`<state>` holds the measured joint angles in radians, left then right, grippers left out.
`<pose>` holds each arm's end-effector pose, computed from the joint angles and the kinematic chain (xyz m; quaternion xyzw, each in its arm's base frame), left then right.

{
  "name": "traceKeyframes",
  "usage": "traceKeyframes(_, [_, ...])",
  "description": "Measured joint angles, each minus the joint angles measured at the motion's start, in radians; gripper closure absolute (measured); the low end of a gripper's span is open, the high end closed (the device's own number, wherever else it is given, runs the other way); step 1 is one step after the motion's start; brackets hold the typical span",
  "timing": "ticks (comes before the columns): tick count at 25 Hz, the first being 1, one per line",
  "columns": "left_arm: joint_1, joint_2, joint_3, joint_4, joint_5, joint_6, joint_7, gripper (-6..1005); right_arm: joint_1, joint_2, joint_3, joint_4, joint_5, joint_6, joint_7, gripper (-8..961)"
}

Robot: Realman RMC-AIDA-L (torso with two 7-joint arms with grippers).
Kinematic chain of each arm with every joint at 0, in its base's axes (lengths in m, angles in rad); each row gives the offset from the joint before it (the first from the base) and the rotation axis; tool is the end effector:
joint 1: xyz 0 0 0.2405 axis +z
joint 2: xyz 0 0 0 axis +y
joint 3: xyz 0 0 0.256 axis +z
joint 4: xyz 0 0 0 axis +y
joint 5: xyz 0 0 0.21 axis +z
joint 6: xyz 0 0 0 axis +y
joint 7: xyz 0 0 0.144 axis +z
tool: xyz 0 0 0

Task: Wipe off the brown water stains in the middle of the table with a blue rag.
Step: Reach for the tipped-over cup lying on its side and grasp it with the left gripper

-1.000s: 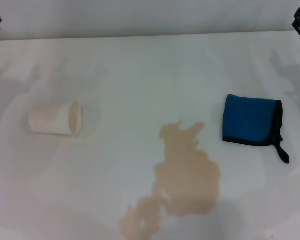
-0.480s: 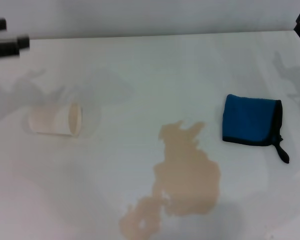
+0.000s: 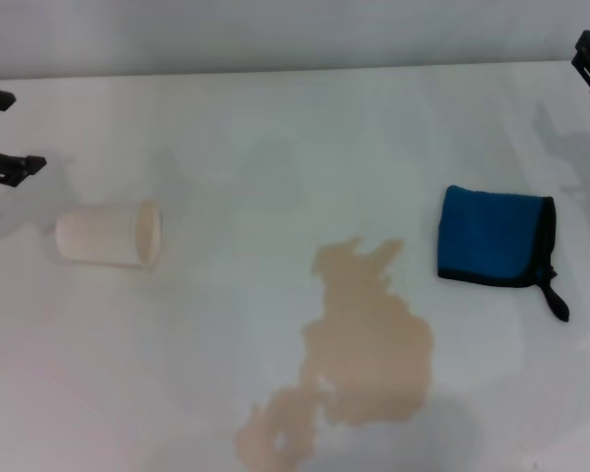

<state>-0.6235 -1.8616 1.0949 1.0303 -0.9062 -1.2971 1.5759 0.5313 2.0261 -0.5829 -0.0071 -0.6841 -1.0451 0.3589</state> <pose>-0.2341 0.4155 0.0908 -0.9651 -0.0190 0.0858 0.2466 0.3702 0.3567 0.0391 -0.6218 0.3242 0.2878 0.6522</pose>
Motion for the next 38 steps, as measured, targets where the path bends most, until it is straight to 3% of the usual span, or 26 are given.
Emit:
traceKeyframes(6, [-0.060, -0.046, 0.004, 0.030, 0.152, -0.068, 0.028, 137, 0.000, 0.002, 0.002, 0.017, 0.000, -0.002, 0.000, 94])
traceKeyframes(16, [-0.123, -0.087, 0.007, 0.026, 0.241, -0.192, 0.107, 137, 0.003, 0.002, 0.038, 0.032, 0.000, -0.003, 0.000, 94])
traceKeyframes(26, [-0.118, -0.132, 0.029, 0.004, 0.310, -0.164, 0.144, 137, 0.002, 0.002, 0.038, 0.033, 0.000, -0.001, 0.000, 94])
traceKeyframes(38, [-0.125, -0.160, 0.045, -0.072, 0.346, -0.064, 0.191, 138, 0.000, 0.000, 0.038, 0.029, 0.000, 0.001, 0.000, 94])
